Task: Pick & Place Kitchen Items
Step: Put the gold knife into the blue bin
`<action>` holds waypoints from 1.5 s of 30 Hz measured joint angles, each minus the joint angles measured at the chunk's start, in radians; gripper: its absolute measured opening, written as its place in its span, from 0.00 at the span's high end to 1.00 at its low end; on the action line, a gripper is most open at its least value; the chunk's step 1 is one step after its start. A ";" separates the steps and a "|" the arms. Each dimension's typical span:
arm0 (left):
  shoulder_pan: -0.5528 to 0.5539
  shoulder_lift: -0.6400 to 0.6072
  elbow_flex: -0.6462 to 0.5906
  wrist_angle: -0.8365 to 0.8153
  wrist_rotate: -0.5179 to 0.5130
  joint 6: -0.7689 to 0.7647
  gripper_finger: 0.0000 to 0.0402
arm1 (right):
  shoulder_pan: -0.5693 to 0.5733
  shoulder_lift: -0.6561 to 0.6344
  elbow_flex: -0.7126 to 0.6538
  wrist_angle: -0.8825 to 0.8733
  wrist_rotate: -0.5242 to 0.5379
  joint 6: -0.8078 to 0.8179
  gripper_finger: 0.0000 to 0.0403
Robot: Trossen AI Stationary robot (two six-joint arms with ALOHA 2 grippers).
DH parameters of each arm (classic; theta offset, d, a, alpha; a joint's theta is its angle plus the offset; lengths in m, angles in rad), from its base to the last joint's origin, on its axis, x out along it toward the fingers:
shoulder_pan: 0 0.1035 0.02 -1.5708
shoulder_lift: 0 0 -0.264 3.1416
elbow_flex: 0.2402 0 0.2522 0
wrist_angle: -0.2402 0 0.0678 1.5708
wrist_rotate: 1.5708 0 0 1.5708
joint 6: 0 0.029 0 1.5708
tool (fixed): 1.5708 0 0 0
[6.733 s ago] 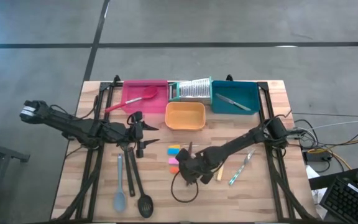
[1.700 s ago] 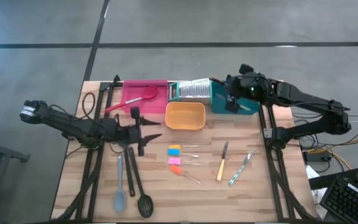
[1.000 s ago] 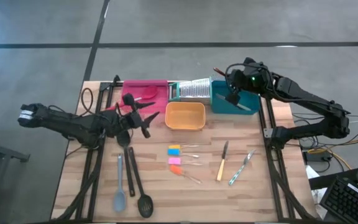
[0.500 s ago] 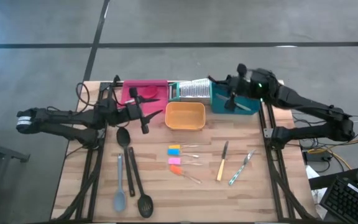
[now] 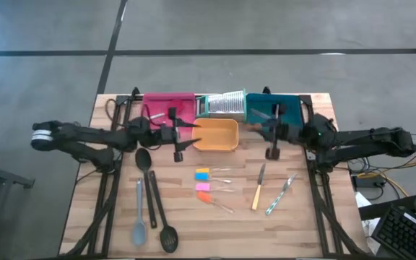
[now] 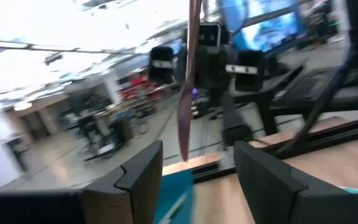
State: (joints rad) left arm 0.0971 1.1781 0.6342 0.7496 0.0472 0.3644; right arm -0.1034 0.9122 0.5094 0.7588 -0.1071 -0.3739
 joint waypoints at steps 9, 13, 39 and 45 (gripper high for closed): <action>-0.002 0.298 0.130 0.177 0.155 -0.104 0.50 | 0.147 0.028 -0.098 0.171 -0.023 -0.008 0.94; -0.003 0.405 0.224 0.175 0.161 -0.114 0.50 | 0.185 0.043 -0.094 0.186 0.010 -0.039 0.94; -0.011 0.595 0.580 -0.111 0.165 -0.098 0.50 | 0.197 0.079 -0.089 0.201 0.099 -0.060 0.94; -0.010 0.616 0.608 -0.126 0.165 -0.097 0.50 | 0.197 0.079 -0.089 0.201 0.099 -0.060 0.94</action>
State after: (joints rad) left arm 0.0867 1.7943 1.2423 0.6236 0.2123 0.2674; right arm 0.0940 0.9913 0.4202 0.9596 -0.0078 -0.4339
